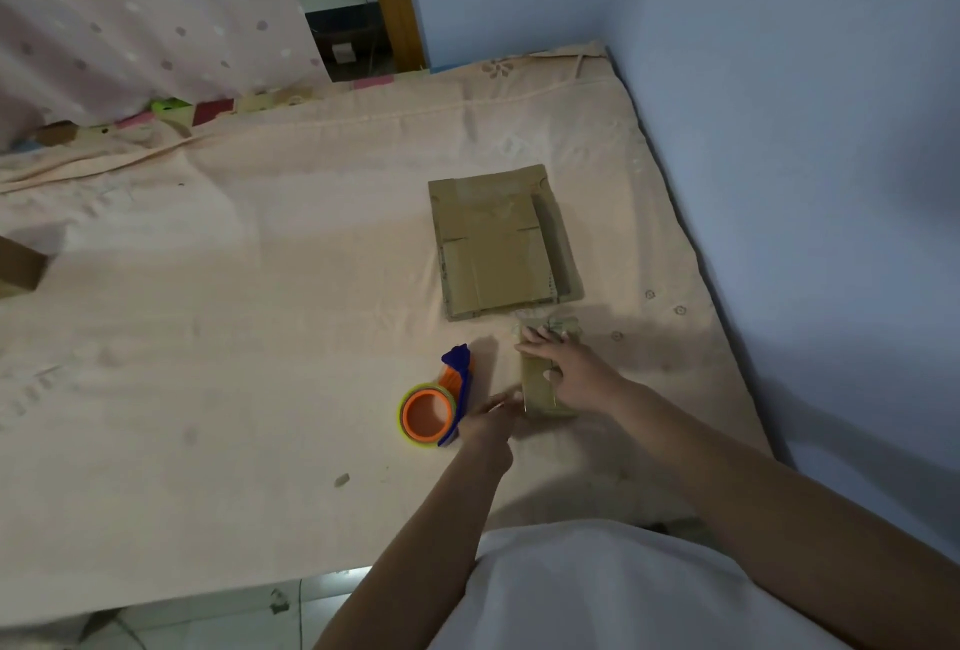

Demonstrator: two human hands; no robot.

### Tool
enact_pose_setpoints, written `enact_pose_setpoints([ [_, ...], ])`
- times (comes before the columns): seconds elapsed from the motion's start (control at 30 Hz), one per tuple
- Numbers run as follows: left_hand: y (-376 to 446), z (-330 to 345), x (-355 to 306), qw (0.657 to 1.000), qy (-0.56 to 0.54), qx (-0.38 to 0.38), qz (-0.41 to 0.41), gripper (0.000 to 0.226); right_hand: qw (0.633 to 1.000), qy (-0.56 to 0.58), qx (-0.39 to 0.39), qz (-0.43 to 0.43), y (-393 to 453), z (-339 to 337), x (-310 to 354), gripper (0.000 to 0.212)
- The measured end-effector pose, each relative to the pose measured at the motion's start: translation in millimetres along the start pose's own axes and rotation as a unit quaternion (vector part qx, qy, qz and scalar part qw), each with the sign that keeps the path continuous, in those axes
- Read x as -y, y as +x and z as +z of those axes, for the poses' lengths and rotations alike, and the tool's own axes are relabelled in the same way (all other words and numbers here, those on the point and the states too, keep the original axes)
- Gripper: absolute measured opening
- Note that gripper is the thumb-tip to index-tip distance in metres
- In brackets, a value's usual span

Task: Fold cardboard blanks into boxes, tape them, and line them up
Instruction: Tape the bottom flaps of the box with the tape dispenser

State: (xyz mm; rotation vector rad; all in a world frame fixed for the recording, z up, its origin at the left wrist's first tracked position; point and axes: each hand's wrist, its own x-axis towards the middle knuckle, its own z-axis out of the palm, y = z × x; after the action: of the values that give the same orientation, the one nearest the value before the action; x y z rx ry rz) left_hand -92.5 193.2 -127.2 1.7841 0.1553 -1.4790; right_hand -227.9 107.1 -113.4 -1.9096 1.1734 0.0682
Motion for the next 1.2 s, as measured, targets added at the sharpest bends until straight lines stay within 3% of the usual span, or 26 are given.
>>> enact_pose_setpoints([
  [0.17, -5, 13, 6, 0.996, -0.073, -0.060, -0.006, 0.022, 1.000, 0.023, -0.006, 0.002, -1, 2, 1, 0.070],
  [0.27, -14, 16, 5, 0.989, 0.036, -0.109, 0.095, 0.009, 0.999, 0.042, -0.009, 0.013, -4, -1, 6, 0.073],
  [0.3, -19, 16, 2, 0.978, 0.104, -0.111, 0.142, 0.015, 0.998, 0.050, -0.011, 0.019, -5, -3, 8, 0.074],
  [0.43, -37, 9, -6, 0.897, 0.334, -0.024, 0.288, 0.027, 0.994, 0.098, -0.035, 0.036, -7, -11, 17, 0.069],
  [0.5, -39, 1, -6, 0.869, 0.362, 0.027, 0.336, 0.047, 0.989, 0.118, -0.082, 0.038, -10, -15, 20, 0.061],
  [0.63, -32, -10, -3, 0.790, 0.433, 0.071, 0.429, 0.042, 0.971, 0.098, -0.215, 0.028, -39, -21, 9, 0.050],
  [0.7, -29, -13, -7, 0.732, 0.498, 0.083, 0.457, 0.048, 0.978, 0.071, -0.195, 0.018, -56, -21, -6, 0.046],
  [0.8, -22, -18, -17, 0.652, 0.575, 0.108, 0.483, 0.055, 0.995, 0.042, -0.092, 0.018, -75, -17, -28, 0.048],
  [0.9, -16, -25, -23, 0.600, 0.608, 0.133, 0.502, 0.050, 0.999, -0.021, -0.034, -0.002, -80, -13, -37, 0.049],
  [1.03, -10, -26, -23, 0.581, 0.614, 0.137, 0.516, 0.051, 0.988, -0.087, -0.099, -0.078, -84, 1, -58, 0.036],
  [1.1, -9, -25, -23, 0.587, 0.609, 0.141, 0.514, 0.051, 0.991, -0.055, -0.078, -0.090, -81, 6, -66, 0.030],
  [1.2, -5, -25, -25, 0.586, 0.604, 0.153, 0.518, 0.050, 0.990, -0.063, -0.100, -0.074, -84, 2, -55, 0.042],
])
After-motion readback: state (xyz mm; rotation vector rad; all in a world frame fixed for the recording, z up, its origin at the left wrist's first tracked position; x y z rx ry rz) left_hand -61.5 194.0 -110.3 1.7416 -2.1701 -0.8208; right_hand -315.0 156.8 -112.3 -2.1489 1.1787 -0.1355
